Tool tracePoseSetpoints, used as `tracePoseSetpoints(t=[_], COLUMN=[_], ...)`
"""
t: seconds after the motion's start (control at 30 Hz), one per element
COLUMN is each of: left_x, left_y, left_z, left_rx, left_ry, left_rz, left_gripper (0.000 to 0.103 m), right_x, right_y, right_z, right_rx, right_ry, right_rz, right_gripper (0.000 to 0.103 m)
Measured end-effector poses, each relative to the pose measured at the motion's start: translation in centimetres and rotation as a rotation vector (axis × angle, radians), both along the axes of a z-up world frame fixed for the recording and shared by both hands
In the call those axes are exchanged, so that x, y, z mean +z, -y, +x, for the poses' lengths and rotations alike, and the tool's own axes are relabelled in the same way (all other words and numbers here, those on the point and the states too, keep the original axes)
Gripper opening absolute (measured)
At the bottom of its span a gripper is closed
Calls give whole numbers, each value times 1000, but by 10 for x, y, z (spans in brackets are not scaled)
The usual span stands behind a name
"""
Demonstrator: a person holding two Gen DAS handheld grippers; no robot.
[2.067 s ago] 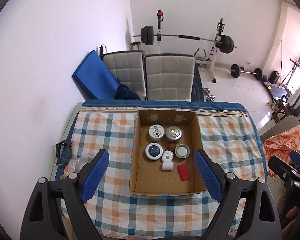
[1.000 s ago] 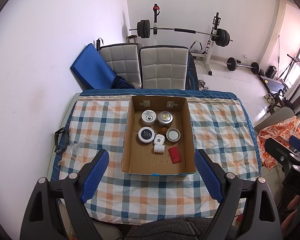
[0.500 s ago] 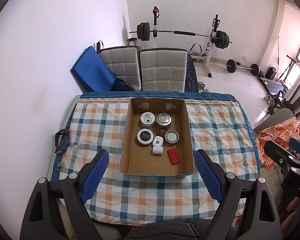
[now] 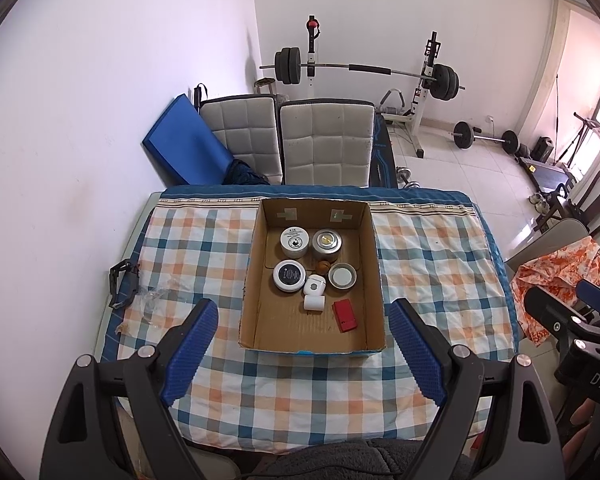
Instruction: Organize rigid objects
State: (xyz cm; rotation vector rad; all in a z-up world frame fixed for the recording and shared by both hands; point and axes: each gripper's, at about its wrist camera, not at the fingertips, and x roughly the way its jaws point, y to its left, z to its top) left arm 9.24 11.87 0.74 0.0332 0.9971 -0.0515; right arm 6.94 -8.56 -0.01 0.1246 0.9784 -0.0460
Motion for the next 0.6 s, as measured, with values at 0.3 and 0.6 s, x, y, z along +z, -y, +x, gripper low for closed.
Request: tracePoseSetpoints(t=[0.3, 0.6], left_x=[2, 7], left_y=[2, 5], left_z=[1, 1], left_rx=[5, 15], left_ry=[3, 22], left_rz=[-1, -2], left_gripper=[87, 87], right_x=[0, 0], right_y=[5, 10], right_z=[-2, -1], right_rx=[-6, -7], right_ry=[7, 10], right_rz=[-3, -2], right_gripper=[103, 103])
